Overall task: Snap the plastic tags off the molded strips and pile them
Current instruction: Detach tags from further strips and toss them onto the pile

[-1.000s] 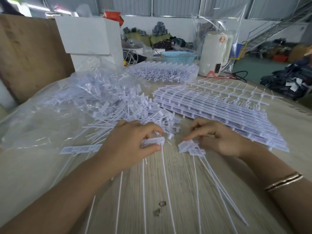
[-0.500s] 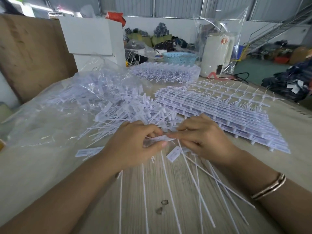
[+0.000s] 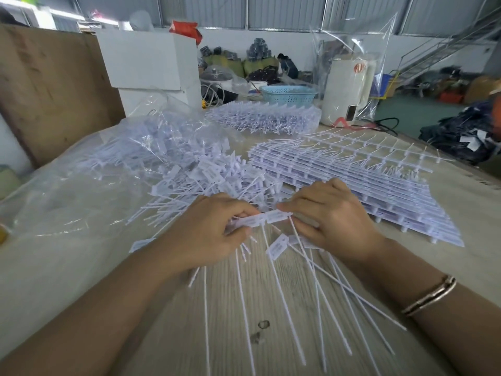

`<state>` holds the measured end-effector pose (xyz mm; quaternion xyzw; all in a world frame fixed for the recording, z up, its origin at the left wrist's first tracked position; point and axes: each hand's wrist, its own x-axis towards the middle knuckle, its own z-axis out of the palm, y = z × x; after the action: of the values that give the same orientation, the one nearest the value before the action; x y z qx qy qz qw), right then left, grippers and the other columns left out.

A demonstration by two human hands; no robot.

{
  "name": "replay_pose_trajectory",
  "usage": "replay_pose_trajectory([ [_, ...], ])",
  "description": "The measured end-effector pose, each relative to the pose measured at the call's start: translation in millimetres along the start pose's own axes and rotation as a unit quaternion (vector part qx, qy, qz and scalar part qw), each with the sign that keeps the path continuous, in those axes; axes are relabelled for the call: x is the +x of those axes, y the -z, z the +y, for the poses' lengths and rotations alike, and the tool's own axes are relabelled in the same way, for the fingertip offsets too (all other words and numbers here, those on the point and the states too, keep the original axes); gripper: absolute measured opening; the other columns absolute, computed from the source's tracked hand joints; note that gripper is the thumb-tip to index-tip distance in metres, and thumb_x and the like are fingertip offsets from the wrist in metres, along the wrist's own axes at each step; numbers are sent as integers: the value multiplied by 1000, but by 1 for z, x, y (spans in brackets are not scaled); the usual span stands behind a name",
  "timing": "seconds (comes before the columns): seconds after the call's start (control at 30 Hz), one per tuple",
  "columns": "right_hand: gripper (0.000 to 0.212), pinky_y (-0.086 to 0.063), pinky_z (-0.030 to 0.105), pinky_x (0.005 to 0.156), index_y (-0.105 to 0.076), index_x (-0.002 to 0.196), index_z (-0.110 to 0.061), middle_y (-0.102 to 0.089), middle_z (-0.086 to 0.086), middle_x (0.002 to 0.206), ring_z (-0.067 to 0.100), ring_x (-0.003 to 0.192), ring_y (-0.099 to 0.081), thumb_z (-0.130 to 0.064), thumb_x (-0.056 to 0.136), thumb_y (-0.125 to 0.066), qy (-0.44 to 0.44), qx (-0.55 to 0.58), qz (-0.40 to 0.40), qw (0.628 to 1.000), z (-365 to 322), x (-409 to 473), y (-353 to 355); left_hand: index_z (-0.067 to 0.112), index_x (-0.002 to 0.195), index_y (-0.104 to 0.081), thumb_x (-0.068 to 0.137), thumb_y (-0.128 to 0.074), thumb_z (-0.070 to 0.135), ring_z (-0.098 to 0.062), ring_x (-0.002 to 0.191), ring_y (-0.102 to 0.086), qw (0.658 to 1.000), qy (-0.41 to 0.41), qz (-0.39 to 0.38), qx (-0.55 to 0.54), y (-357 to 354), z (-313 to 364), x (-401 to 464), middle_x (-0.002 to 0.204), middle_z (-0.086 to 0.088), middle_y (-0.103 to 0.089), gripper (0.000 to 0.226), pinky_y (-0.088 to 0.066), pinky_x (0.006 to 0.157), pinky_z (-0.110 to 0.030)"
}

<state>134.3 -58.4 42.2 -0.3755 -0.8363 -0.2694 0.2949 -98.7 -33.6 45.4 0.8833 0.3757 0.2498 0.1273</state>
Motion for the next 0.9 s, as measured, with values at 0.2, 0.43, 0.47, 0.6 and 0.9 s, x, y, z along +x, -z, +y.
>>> replay_pose_trajectory([
  [0.2, 28, -32, 34, 63, -73, 99, -26, -67, -7, 78, 17, 69, -63, -43, 90, -53, 22, 11, -37, 999, -6, 1, -1, 31, 107, -68, 82, -69, 34, 6, 80, -48, 1000, -8, 11, 15, -5, 0, 0, 80, 25, -54, 25, -35, 78, -30],
  [0.43, 21, -31, 35, 69, -74, 84, -23, -64, -14, 70, 7, 66, -57, -37, 87, -58, -45, 149, -56, 986, -9, 2, -4, 56, 83, -55, 73, -77, 35, -6, 83, -60, 999, 18, -11, -36, -2, 2, 1, 88, 9, -65, 32, -48, 79, -37],
  [0.47, 17, -35, 39, 71, -71, 77, -27, -59, -19, 66, 3, 63, -53, -34, 87, -60, -65, 185, -58, 979, -8, 1, -5, 57, 81, -54, 72, -77, 34, -6, 82, -60, 999, 16, -6, -39, -2, 2, 2, 87, 9, -65, 34, -48, 78, -37],
  [0.6, 18, -41, 44, 72, -59, 69, -29, -45, -27, 55, -8, 60, -46, -28, 87, -57, -119, 268, -65, 954, -6, 0, -10, 44, 86, -65, 72, -78, 32, -5, 79, -60, 999, 12, 3, -42, -5, 2, 3, 85, 11, -66, 23, -48, 75, -33],
  [0.9, 29, -43, 17, 53, -63, 66, -35, -62, -11, 59, 0, 52, -56, -18, 88, -55, -227, 443, -71, 864, 4, 2, 7, 36, 99, -68, 77, -73, 34, 4, 82, -57, 998, -18, -24, -46, -7, -1, 0, 85, 21, -61, 23, -37, 73, -10],
])
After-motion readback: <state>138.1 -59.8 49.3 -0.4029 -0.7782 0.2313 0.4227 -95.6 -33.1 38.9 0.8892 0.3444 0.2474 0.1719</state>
